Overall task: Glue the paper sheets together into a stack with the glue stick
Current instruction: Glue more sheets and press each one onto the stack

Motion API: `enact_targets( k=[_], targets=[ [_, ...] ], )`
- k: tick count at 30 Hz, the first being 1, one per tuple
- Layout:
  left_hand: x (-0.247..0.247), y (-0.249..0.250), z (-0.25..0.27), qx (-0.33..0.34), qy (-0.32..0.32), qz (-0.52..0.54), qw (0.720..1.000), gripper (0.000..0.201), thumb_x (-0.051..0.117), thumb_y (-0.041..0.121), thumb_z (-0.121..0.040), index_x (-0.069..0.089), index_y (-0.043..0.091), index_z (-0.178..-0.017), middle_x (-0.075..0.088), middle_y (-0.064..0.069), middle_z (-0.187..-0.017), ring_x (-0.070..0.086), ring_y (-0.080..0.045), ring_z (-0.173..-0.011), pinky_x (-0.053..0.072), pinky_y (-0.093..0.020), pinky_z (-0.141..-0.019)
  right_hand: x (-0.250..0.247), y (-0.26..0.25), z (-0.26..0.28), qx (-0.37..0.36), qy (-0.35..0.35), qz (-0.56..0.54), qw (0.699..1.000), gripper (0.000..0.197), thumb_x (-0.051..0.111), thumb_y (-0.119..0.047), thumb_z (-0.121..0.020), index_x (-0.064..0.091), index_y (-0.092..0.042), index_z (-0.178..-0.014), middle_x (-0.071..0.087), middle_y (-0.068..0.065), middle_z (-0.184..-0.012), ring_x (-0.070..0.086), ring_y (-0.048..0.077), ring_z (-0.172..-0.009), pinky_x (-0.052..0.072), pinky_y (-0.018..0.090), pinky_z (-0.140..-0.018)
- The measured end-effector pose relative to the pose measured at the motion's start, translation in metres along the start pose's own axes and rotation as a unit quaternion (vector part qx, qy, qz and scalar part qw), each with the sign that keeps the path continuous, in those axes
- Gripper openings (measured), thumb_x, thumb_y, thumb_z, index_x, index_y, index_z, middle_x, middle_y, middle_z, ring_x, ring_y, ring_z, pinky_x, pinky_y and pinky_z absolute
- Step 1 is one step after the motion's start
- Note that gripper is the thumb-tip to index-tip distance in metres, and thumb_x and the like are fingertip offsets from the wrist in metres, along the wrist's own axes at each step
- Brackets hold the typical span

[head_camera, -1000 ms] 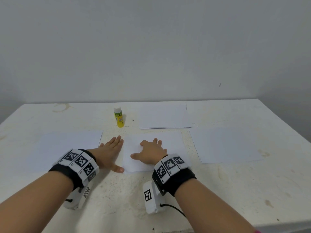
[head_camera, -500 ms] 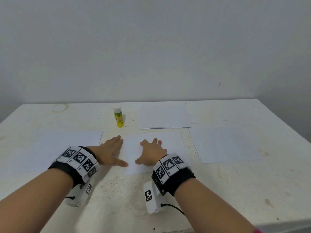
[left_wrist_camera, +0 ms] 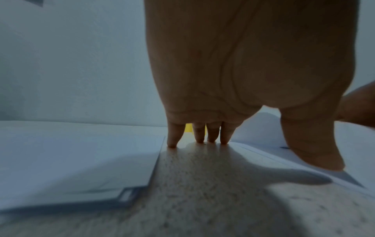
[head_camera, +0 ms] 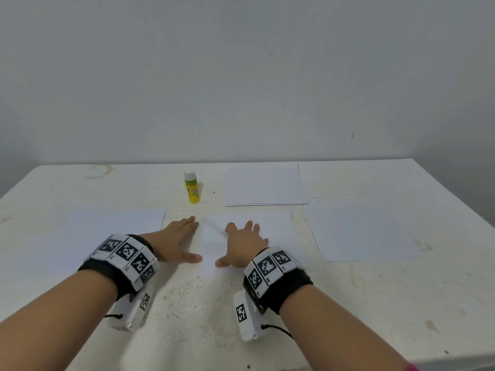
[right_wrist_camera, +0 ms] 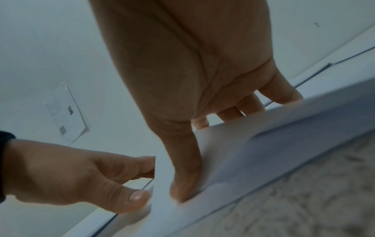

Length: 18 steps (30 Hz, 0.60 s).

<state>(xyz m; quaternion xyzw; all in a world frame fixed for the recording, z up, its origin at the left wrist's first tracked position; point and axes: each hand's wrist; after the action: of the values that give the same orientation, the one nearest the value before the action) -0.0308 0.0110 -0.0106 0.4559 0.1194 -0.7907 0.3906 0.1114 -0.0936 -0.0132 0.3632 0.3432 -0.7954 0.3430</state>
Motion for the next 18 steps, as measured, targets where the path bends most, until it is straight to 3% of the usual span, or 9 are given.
enact_targets(
  k=[4, 8, 11, 14, 18],
  targets=[
    [0.0032, 0.0014, -0.0009, 0.002, 0.026, 0.006, 1.0, 0.105, 0.064, 0.055, -0.083, -0.003, 0.011, -0.153, -0.008, -0.001, -0.161, 0.001, -0.02, -0.147, 0.01, -0.033, -0.118, -0.0004, 0.0022, -0.0007, -0.004, 0.005, -0.011, 1.0, 0.071, 0.055, -0.048, -0.091, 0.021, -0.023, -0.149, 0.003, 0.021, -0.157, 0.0, 0.037, -0.146, 0.02, 0.059, -0.112],
    [0.0034, 0.0046, 0.0015, 0.002, 0.035, 0.027, 0.999, 0.108, 0.067, 0.051, -0.083, -0.006, 0.01, -0.152, -0.001, -0.005, -0.16, 0.007, -0.022, -0.146, 0.015, -0.035, -0.117, 0.0005, 0.0006, 0.0007, -0.001, -0.006, -0.008, 1.0, 0.067, 0.049, -0.047, -0.095, 0.016, -0.028, -0.15, -0.008, 0.022, -0.158, -0.009, 0.038, -0.146, 0.012, 0.061, -0.113],
    [0.0022, 0.0061, 0.0021, 0.006, 0.038, 0.04, 0.998, 0.1, 0.068, 0.047, -0.084, 0.001, 0.013, -0.15, 0.006, -0.006, -0.158, 0.013, -0.022, -0.144, 0.019, -0.037, -0.116, 0.0014, -0.0025, 0.0003, 0.006, -0.01, 0.0, 1.0, 0.065, 0.048, -0.047, -0.095, 0.017, -0.029, -0.15, -0.01, 0.022, -0.157, -0.01, 0.039, -0.145, 0.01, 0.061, -0.112],
    [0.0029, 0.0057, 0.0026, 0.005, 0.022, 0.022, 1.0, 0.098, 0.064, 0.051, -0.085, 0.002, 0.014, -0.15, -0.004, -0.005, -0.16, 0.007, -0.021, -0.146, 0.016, -0.04, -0.118, 0.001, -0.0038, -0.0005, 0.011, -0.013, -0.001, 1.0, 0.067, 0.048, -0.048, -0.095, 0.016, -0.028, -0.15, -0.011, 0.022, -0.157, -0.011, 0.039, -0.145, 0.01, 0.062, -0.112],
    [0.0038, 0.005, 0.0033, 0.007, 0.026, 0.052, 0.998, 0.086, 0.067, 0.044, -0.084, 0.011, 0.016, -0.143, 0.008, -0.005, -0.156, 0.018, -0.021, -0.141, 0.021, -0.041, -0.116, 0.0026, -0.0051, -0.0005, 0.015, -0.009, -0.006, 1.0, 0.069, 0.048, -0.049, -0.095, 0.013, -0.029, -0.152, -0.013, 0.022, -0.157, -0.012, 0.039, -0.145, 0.009, 0.061, -0.113]
  ],
)
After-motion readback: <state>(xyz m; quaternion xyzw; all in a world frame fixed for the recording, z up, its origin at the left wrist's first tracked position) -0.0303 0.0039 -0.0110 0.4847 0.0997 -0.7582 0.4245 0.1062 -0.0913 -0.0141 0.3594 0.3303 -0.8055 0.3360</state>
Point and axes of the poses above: each hand's wrist, its own z-axis away from the middle knuckle, its own x-axis out of the palm, y = z × x
